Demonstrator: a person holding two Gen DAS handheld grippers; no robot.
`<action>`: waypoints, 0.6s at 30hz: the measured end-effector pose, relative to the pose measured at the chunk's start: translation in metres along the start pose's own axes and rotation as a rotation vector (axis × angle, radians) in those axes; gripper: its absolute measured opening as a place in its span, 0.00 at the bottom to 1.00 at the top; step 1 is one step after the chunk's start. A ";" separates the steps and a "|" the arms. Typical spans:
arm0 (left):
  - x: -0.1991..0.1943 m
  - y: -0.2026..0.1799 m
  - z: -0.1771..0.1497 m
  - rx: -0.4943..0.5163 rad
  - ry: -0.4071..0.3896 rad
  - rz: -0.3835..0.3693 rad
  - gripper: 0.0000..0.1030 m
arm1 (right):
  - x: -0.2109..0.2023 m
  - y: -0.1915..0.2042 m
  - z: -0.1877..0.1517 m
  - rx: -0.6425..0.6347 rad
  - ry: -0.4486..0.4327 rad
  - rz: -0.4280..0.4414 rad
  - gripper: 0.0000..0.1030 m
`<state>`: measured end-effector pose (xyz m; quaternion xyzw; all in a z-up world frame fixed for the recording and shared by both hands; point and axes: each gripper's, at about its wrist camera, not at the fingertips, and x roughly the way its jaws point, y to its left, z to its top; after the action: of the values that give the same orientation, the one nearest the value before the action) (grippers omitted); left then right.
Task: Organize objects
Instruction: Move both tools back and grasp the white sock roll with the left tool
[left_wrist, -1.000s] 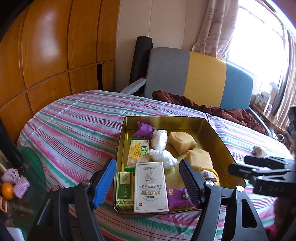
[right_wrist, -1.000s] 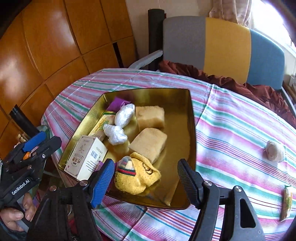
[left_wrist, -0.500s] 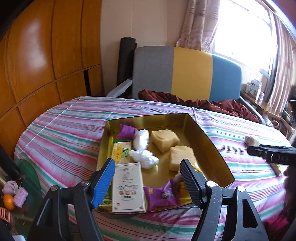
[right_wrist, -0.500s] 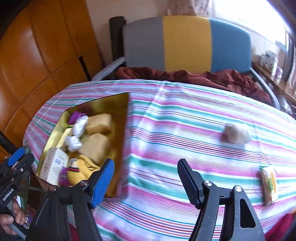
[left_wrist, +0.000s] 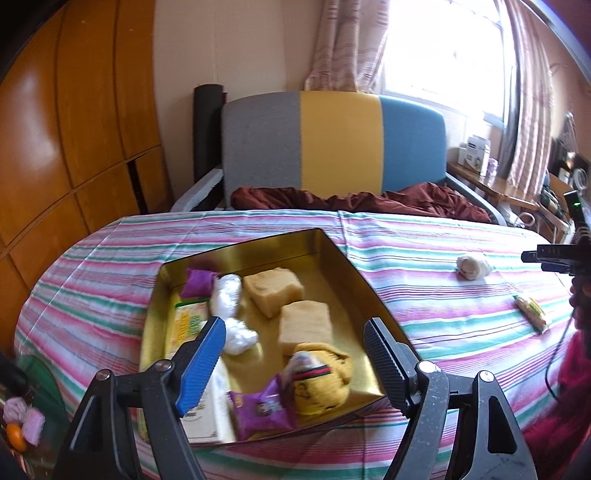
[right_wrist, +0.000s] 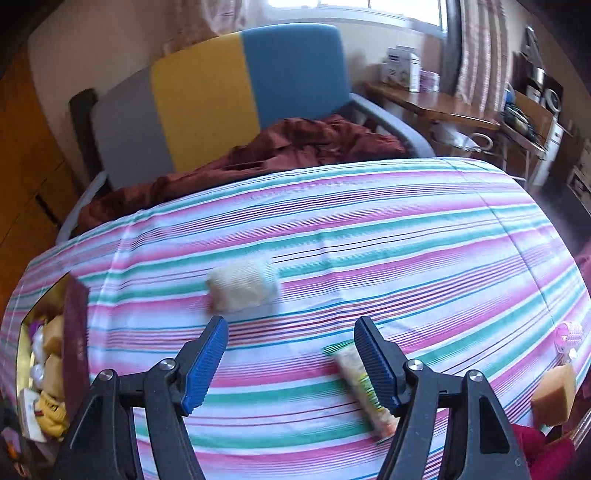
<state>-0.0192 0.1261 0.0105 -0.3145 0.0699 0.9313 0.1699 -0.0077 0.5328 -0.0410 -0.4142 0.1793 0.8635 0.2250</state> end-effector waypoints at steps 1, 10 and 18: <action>0.002 -0.005 0.002 0.007 0.004 -0.007 0.76 | 0.004 -0.015 0.001 0.042 -0.004 -0.022 0.70; 0.022 -0.055 0.015 0.079 0.039 -0.096 0.76 | 0.028 -0.087 -0.010 0.396 0.098 0.038 0.70; 0.039 -0.099 0.023 0.142 0.076 -0.169 0.76 | 0.031 -0.087 -0.014 0.407 0.134 0.064 0.70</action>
<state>-0.0260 0.2344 0.0025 -0.3416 0.1152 0.8938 0.2668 0.0307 0.6059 -0.0843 -0.4110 0.3775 0.7868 0.2637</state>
